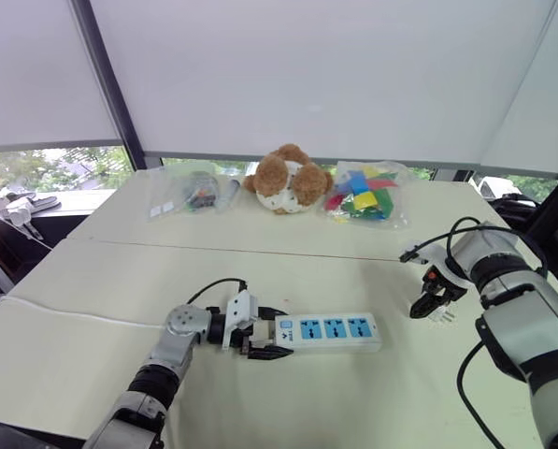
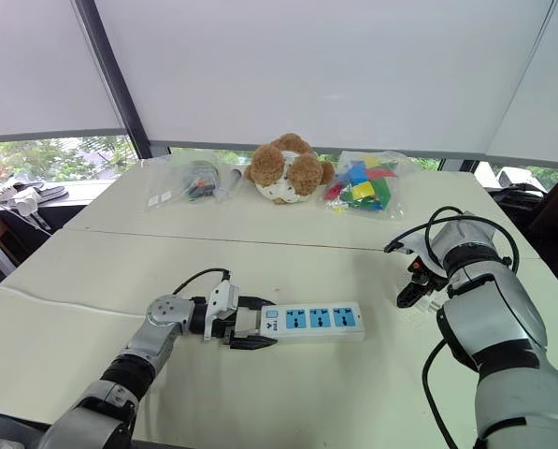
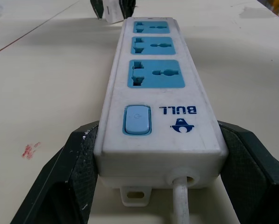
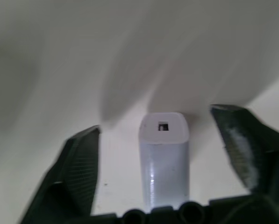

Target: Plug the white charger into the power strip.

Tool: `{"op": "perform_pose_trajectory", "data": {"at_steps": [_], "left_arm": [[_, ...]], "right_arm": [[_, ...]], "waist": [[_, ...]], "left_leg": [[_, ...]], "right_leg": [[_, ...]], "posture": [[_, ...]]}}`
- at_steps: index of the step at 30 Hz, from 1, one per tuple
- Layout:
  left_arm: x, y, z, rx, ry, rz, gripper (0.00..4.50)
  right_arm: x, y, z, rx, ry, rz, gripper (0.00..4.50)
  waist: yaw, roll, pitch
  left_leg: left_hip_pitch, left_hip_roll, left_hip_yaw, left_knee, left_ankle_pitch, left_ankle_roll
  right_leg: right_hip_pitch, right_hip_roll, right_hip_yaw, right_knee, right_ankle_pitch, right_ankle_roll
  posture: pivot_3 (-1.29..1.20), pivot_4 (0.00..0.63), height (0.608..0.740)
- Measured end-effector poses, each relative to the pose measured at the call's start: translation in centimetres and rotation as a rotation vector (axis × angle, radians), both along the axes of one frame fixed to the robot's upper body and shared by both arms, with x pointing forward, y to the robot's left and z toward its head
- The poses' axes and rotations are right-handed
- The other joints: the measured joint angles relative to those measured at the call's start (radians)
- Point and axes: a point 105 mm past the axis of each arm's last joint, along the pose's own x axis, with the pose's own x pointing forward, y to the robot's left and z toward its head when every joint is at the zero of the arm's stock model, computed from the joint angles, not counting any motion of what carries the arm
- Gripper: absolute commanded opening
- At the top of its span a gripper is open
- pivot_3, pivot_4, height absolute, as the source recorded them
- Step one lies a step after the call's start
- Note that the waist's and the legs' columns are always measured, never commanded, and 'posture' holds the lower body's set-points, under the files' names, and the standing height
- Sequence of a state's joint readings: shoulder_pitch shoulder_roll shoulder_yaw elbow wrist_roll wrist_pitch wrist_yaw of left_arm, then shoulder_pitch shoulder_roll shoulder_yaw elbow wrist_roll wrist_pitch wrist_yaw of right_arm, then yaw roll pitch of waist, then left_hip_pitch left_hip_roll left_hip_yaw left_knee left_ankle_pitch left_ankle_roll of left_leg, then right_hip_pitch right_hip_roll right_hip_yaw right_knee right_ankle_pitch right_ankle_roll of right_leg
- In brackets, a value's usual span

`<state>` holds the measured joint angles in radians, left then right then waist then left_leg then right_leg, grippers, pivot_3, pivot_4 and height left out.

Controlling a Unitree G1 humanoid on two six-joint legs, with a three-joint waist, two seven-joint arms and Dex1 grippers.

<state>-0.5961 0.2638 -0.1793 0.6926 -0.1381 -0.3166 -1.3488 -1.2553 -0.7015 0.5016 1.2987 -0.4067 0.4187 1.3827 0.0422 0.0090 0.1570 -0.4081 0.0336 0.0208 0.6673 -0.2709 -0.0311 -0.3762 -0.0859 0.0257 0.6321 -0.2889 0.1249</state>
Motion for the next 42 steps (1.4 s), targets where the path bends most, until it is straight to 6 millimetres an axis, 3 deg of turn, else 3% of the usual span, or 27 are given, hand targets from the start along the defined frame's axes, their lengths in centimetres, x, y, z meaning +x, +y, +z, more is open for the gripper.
{"op": "perform_pose_trajectory", "data": {"at_steps": [2, 15, 18, 20, 29, 32, 34, 36, 42], "left_arm": [[0.00, -0.02, -0.02, -0.001, -0.001, 0.000, 3.00], [0.12, -0.12, -0.10, -0.007, 0.002, 0.013, 3.00], [0.13, -0.16, -0.12, -0.008, 0.003, 0.015, 3.00], [0.17, -0.20, -0.16, -0.006, 0.003, 0.020, 3.00], [0.24, -0.32, -0.22, -0.009, 0.004, 0.030, 3.00], [0.24, -0.33, -0.21, -0.009, 0.004, 0.030, 3.00], [0.23, -0.35, -0.21, -0.009, 0.003, 0.029, 3.00], [0.22, -0.36, -0.21, -0.010, 0.004, 0.028, 3.00], [0.21, -0.36, -0.21, -0.010, 0.007, 0.030, 3.00]], "right_arm": [[0.00, -0.16, -0.10, -0.015, -0.001, 0.002, 1.59], [-0.03, -0.08, -0.27, -0.055, 0.018, 0.043, 1.59], [-0.08, -0.01, -0.28, -0.062, 0.026, 0.061, 2.43], [-0.05, 0.23, -0.37, -0.059, 0.030, 0.071, 3.36], [0.20, 0.26, -0.48, -0.081, 0.017, 0.066, 3.36], [0.24, 0.20, -0.48, -0.088, 0.014, 0.065, 2.58], [0.34, 0.07, -0.47, -0.102, 0.005, 0.067, 1.50], [0.35, 0.05, -0.48, -0.105, 0.005, 0.068, 0.76], [0.40, 0.12, -0.48, -0.099, -0.001, 0.067, 0.79]], "waist": [[0.000, 0.000, 0.000], [0.000, 0.000, 0.000], [0.000, 0.000, 0.000], [-0.001, -0.001, -0.001], [-0.002, -0.002, -0.002], [-0.002, -0.002, -0.002], [-0.002, -0.002, -0.002], [-0.002, -0.002, -0.002], [-0.002, -0.002, -0.002]], "left_leg": [[0.000, 0.000, -0.001, 0.000, 0.000, 0.000], [0.002, -0.001, -0.002, 0.000, 0.000, 0.000], [0.002, -0.001, -0.002, 0.000, 0.000, 0.000], [0.002, -0.001, -0.002, 0.000, 0.000, 0.000], [0.003, -0.002, -0.002, 0.001, 0.000, 0.000], [0.003, -0.002, -0.002, 0.001, 0.000, 0.000], [0.002, -0.002, -0.003, 0.001, 0.000, 0.000], [0.002, -0.002, -0.003, 0.001, 0.000, 0.000], [0.002, -0.002, -0.003, 0.001, 0.000, 0.000]], "right_leg": [[0.001, 0.000, 0.000, 0.000, 0.000, 0.000], [0.003, 0.000, 0.000, -0.001, 0.000, 0.000], [0.004, 0.000, 0.000, -0.001, 0.000, 0.000], [0.004, 0.000, 0.000, -0.001, 0.000, 0.000], [0.005, 0.000, 0.000, -0.001, 0.000, 0.000], [0.005, 0.000, 0.000, -0.001, 0.000, 0.000], [0.005, 0.000, 0.000, -0.001, 0.000, 0.000], [0.005, 0.000, 0.000, -0.001, 0.000, 0.000], [0.005, 0.000, 0.000, -0.001, 0.000, 0.000]], "posture": [[0.00, 0.150, 0.739], [0.00, 0.150, 0.739], [0.00, 0.150, 0.739], [0.00, 0.150, 0.739], [0.00, 0.150, 0.739], [0.00, 0.150, 0.739], [0.00, 0.150, 0.739], [0.00, 0.150, 0.739], [0.00, 0.150, 0.739]]}}
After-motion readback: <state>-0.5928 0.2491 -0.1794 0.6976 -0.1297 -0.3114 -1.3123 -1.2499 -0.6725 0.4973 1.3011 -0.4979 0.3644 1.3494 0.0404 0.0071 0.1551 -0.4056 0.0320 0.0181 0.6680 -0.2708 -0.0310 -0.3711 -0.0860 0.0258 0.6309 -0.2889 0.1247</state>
